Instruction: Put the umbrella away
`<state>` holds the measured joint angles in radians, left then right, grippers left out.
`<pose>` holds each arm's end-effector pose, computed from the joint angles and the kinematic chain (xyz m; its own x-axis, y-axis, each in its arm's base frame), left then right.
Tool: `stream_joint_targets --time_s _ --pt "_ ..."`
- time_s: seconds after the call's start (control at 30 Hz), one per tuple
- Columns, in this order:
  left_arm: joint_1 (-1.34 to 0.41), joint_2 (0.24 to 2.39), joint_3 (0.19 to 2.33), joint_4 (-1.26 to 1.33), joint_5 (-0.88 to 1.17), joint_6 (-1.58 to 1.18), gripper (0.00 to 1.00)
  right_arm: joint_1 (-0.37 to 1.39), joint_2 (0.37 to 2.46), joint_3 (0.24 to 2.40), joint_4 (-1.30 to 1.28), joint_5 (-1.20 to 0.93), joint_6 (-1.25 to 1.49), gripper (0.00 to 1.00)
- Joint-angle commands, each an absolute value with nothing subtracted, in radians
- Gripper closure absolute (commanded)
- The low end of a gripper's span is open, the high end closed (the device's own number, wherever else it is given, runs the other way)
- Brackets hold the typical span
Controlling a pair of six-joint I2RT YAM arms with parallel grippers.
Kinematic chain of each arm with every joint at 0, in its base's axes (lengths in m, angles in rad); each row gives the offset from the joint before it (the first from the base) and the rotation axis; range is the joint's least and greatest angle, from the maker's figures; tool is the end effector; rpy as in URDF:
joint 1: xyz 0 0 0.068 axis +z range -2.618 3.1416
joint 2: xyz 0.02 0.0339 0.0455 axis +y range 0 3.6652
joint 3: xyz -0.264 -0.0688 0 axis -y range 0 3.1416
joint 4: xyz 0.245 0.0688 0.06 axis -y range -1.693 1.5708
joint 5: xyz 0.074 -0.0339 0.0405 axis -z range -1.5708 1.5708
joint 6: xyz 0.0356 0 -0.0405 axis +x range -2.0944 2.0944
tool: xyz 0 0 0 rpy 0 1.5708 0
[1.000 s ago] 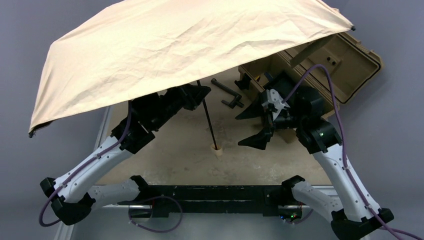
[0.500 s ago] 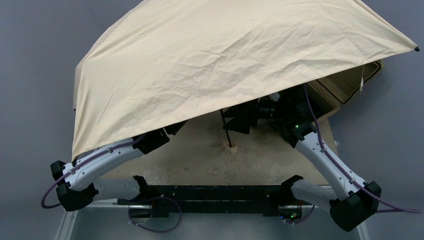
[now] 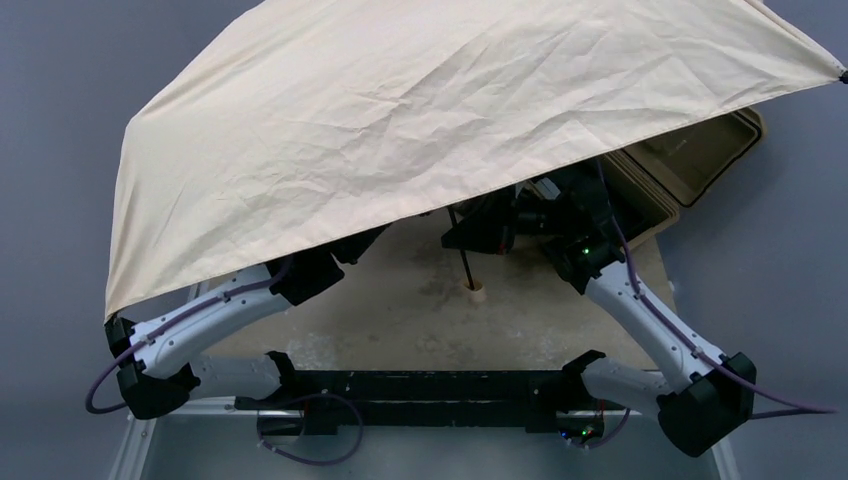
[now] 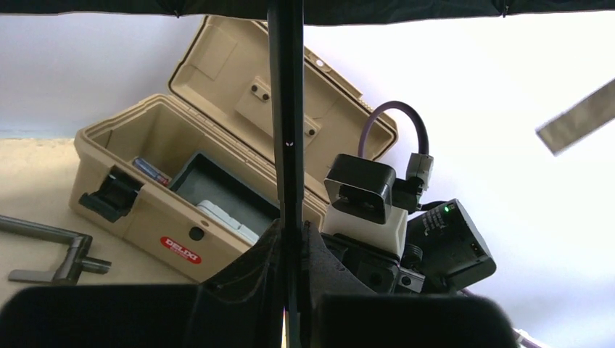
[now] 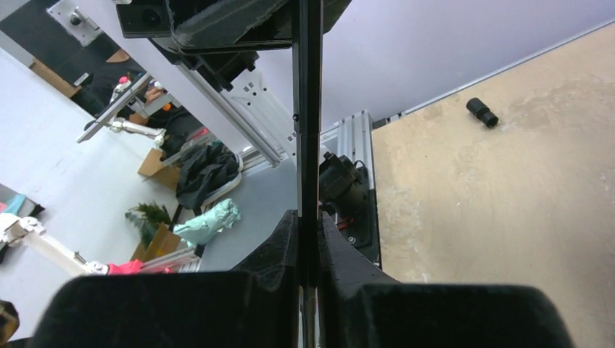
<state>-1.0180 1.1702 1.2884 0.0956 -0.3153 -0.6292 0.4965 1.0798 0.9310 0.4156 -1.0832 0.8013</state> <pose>0.1452 -0.2143 0.4680 -0.2924 -0.5915 -0.7514 0.5911 0.5058 -0.6283 0.1909 0.1392 0.3932 -0.5372 0.0917 -0.8385 -0.8431 -0.0860 0.5308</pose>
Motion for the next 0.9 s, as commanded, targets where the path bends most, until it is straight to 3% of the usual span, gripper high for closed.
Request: stream_joint_targets --time_s 0.0,0.1,0.17,0.27,0.4,0.5,0.7,0.87 --pt "-1.015 1.112 1.274 0.264 -0.253 -0.630 0.80 0.495 1.031 0.945 0.508 -1.128 0.862 1.00" --pt "-0.973 1.073 1.236 0.318 -0.187 -0.659 0.44 0.492 1.003 0.926 0.570 -1.149 0.912 1.00" --pt "-0.932 1.062 1.240 0.326 -0.141 -0.682 0.32 0.492 0.990 0.923 0.566 -1.156 0.907 1.00" --pt "-0.879 1.069 1.266 0.343 -0.069 -0.722 0.25 0.490 0.972 0.911 0.556 -1.158 0.883 1.00" --pt "-0.845 1.089 1.305 0.322 -0.060 -0.733 0.24 0.490 0.949 0.891 0.518 -1.159 0.818 1.00" --pt "-0.837 1.095 1.305 0.339 -0.073 -0.742 0.29 0.490 0.926 0.888 0.458 -1.149 0.761 1.00" --pt "-0.836 1.084 1.281 0.378 -0.074 -0.755 0.49 0.477 0.905 0.870 0.453 -1.147 0.754 1.00" --pt "-0.836 1.064 1.286 0.341 -0.062 -0.741 1.00 0.466 0.897 0.856 0.449 -1.137 0.747 1.00"
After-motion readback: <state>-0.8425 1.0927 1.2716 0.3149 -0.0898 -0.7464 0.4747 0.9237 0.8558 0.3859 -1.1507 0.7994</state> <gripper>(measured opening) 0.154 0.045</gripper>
